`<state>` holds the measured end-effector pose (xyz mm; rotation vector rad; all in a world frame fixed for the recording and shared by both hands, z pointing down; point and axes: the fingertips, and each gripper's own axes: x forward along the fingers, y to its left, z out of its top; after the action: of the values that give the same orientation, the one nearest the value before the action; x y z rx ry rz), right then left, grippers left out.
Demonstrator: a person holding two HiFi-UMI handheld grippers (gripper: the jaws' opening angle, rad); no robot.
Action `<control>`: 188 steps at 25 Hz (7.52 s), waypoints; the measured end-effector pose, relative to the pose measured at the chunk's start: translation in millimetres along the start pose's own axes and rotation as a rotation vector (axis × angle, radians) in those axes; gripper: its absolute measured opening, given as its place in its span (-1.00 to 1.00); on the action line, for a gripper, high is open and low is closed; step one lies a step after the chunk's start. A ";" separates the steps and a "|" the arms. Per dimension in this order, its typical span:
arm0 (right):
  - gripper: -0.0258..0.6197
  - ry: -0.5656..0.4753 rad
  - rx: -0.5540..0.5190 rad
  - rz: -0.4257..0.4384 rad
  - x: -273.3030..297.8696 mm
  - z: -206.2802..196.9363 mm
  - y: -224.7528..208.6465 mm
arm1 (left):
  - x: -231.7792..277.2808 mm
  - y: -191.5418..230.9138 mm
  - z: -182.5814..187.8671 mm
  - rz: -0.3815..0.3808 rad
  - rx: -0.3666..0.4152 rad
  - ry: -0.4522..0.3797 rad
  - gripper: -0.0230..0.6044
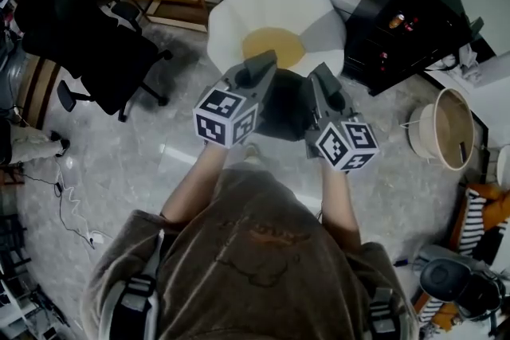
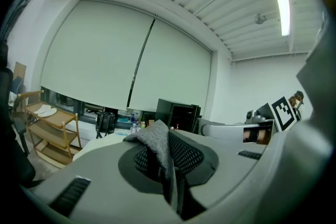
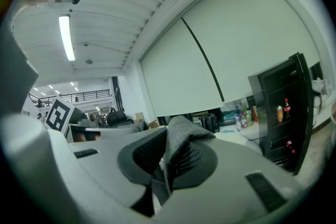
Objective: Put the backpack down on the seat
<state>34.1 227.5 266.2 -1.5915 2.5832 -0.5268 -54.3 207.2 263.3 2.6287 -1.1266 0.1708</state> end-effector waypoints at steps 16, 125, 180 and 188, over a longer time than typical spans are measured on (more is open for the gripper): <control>-0.83 -0.024 0.020 -0.040 72.2 14.3 -37.7 | 59.5 55.8 17.9 -0.067 -0.004 0.018 -0.82; -0.83 0.134 0.089 -0.038 479.1 -14.9 -357.2 | 498.3 347.6 -6.7 -0.089 -0.021 0.198 -0.82; -0.82 0.156 0.131 -0.167 539.6 -126.7 -427.4 | 574.2 392.5 -115.9 -0.035 -0.040 0.205 -0.82; -0.82 0.160 0.143 -0.183 551.4 -146.5 -436.6 | 585.2 398.4 -137.1 -0.053 -0.040 0.216 -0.82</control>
<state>118.1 -396.7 611.7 -1.8142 2.4528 -0.8652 60.8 -419.3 601.4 2.5292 -0.9771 0.4068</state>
